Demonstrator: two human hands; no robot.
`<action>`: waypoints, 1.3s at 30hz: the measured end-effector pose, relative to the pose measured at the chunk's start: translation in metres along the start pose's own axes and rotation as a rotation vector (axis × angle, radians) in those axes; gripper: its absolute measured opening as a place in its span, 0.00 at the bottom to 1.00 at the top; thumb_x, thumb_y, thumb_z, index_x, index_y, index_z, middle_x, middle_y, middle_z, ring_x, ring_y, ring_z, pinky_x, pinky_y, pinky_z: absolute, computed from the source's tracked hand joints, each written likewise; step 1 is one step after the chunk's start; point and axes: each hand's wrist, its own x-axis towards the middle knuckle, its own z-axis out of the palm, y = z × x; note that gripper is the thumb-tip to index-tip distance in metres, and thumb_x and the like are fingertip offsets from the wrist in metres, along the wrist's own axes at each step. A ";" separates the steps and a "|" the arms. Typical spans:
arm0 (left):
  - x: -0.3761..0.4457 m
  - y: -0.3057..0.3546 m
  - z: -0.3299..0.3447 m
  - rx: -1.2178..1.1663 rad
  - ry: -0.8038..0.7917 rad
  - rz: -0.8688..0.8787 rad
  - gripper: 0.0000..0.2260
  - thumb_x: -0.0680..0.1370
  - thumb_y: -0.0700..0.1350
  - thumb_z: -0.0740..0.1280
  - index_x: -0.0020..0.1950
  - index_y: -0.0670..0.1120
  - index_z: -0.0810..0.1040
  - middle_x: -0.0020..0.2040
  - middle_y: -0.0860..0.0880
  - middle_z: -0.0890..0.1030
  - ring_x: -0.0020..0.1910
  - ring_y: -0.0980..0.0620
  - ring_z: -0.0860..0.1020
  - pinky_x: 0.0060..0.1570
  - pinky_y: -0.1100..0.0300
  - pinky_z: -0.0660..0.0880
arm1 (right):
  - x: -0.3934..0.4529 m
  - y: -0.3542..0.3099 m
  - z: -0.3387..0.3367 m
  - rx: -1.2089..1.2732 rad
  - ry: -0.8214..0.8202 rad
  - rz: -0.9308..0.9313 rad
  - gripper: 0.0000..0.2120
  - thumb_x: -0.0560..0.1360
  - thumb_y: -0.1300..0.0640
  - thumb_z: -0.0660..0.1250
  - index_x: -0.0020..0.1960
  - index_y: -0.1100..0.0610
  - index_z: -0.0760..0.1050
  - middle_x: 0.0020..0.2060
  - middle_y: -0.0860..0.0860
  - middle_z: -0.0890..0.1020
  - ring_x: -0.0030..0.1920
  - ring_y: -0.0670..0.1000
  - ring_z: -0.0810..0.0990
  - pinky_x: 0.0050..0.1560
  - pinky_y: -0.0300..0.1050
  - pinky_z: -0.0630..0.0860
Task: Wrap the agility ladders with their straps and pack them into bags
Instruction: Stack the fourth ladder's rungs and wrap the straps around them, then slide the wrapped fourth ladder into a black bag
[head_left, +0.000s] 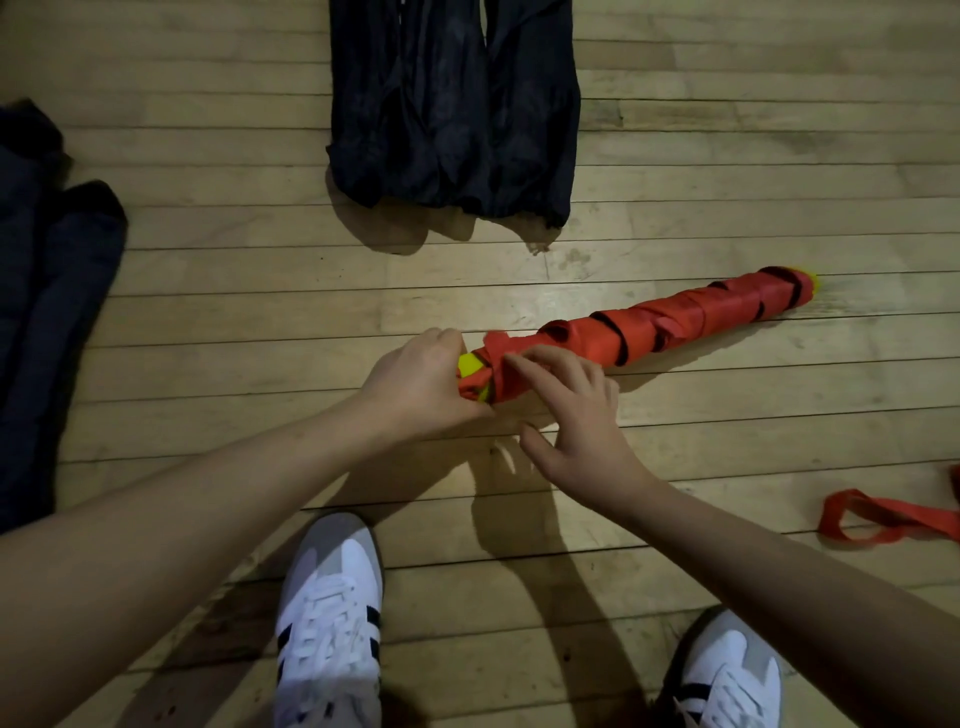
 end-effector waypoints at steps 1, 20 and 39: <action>-0.001 -0.001 0.001 -0.018 -0.010 0.006 0.23 0.68 0.58 0.74 0.52 0.48 0.67 0.49 0.50 0.71 0.46 0.51 0.71 0.43 0.56 0.72 | 0.003 0.003 0.001 -0.085 0.005 -0.039 0.29 0.68 0.53 0.63 0.70 0.53 0.70 0.65 0.50 0.72 0.63 0.51 0.64 0.55 0.43 0.56; 0.011 -0.049 0.011 0.157 -0.004 0.090 0.20 0.74 0.54 0.70 0.57 0.45 0.66 0.53 0.47 0.70 0.48 0.47 0.74 0.41 0.56 0.68 | 0.105 -0.010 0.025 -0.633 -0.470 -0.349 0.19 0.74 0.49 0.67 0.58 0.62 0.75 0.51 0.58 0.80 0.51 0.61 0.78 0.56 0.52 0.67; 0.073 -0.073 0.005 0.027 0.114 -0.080 0.29 0.74 0.51 0.70 0.72 0.47 0.64 0.68 0.48 0.68 0.67 0.48 0.65 0.66 0.56 0.60 | 0.161 0.004 0.048 -0.539 -0.448 -0.102 0.34 0.78 0.42 0.56 0.76 0.61 0.54 0.72 0.56 0.65 0.72 0.56 0.63 0.73 0.55 0.46</action>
